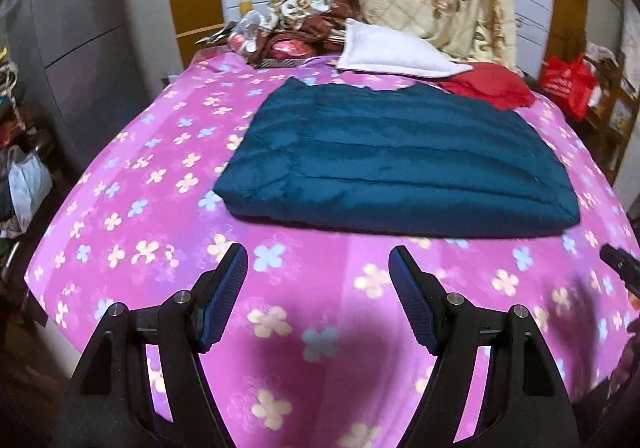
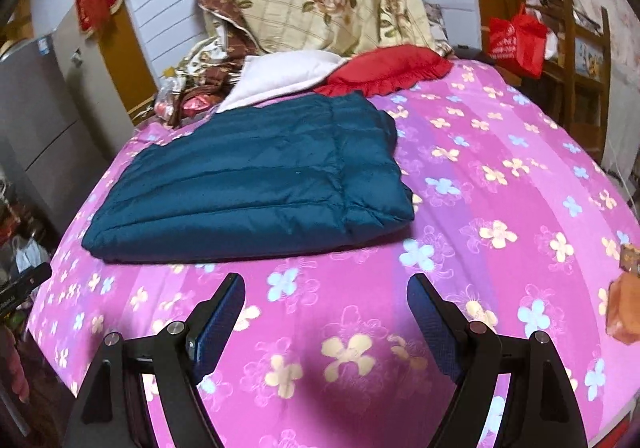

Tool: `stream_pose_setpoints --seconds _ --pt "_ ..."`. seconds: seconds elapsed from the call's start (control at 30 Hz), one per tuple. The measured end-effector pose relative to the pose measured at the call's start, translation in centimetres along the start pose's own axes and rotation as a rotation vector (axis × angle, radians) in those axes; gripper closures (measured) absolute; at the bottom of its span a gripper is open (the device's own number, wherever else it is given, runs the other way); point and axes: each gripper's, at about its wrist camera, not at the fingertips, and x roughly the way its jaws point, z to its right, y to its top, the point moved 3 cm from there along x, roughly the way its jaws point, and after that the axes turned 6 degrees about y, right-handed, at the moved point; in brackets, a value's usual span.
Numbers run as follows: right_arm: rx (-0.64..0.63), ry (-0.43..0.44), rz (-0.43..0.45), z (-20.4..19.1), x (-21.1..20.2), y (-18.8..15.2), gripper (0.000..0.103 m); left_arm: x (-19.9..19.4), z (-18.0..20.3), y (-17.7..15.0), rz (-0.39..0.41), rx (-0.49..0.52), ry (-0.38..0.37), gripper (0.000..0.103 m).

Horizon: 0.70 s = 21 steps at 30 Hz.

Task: Fold large clothes
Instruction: 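Lift both tools off the folded teal jacket and back away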

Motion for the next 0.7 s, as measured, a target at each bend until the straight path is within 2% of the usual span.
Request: stream_pose_setpoints --seconds 0.2,0.7 --pt "-0.037 -0.013 0.008 -0.5 -0.3 0.1 0.022 -1.2 1.2 -0.1 0.029 0.039 0.017 0.029" --pt "-0.010 -0.015 -0.049 0.1 3.2 0.0 0.022 3.3 -0.7 -0.6 -0.068 0.011 0.050 0.029"
